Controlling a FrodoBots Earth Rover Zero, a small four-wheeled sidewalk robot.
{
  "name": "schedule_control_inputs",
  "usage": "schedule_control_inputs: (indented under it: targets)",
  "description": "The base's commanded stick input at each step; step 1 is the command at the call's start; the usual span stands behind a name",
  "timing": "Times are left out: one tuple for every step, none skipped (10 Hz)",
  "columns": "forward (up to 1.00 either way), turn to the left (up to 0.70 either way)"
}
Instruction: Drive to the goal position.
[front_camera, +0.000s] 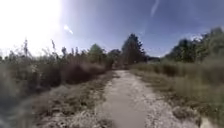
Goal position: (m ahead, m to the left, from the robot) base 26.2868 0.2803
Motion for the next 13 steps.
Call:
schedule_control_inputs:
  targets:
    - [0.85,0.0]
    - [0.85,0.0]
    - [0.85,0.0]
    - [0.85,0.0]
    - [0.85,0.0]
    - [0.85,0.0]
    - [0.85,0.0]
    - [0.85,0.0]
    - [0.85,0.0]
    - [0.85,0.0]
    - [0.85,0.0]
    - [0.85,-0.05]
    - [0.85,-0.34]
